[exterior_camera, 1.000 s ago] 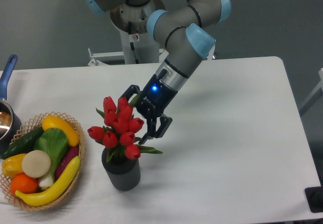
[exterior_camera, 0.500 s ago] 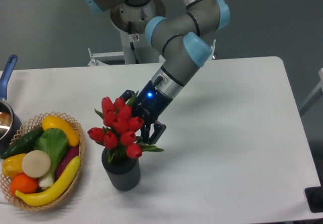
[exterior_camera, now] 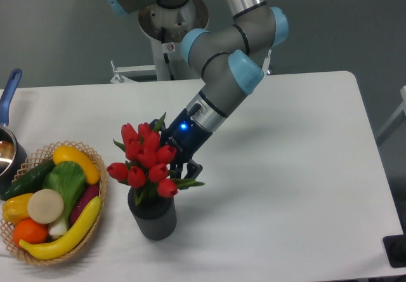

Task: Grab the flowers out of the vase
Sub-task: 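Lower the gripper around the tulip stems just above the vase rim, then close the gripper on the bundle of tulip stems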

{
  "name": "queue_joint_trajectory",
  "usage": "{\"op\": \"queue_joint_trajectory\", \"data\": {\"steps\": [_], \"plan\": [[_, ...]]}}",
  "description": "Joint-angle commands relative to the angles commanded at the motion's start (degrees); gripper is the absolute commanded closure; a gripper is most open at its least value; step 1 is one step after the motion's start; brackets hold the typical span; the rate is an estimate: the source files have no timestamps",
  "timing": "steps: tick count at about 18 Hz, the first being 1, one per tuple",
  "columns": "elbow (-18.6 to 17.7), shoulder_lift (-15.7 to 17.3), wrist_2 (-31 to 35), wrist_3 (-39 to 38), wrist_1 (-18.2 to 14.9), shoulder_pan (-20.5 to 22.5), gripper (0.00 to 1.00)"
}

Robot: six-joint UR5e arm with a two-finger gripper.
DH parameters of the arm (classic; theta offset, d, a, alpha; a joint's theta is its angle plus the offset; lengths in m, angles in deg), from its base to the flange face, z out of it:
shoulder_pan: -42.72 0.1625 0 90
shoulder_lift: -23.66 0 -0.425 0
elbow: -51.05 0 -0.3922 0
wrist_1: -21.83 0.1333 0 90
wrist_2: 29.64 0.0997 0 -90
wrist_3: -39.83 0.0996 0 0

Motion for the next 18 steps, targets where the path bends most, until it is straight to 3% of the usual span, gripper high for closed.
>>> {"op": "queue_joint_trajectory", "data": {"steps": [12, 13, 15, 18], "plan": [[1.59, -1.67, 0.00, 0.09, 0.00, -1.23, 0.03], [1.59, -1.58, -0.09, 0.09, 0.00, -1.23, 0.06], [1.59, -1.58, -0.09, 0.00, 0.00, -1.32, 0.23], [1.41, -1.50, 0.00, -0.09, 0.00, -1.32, 0.38]]}}
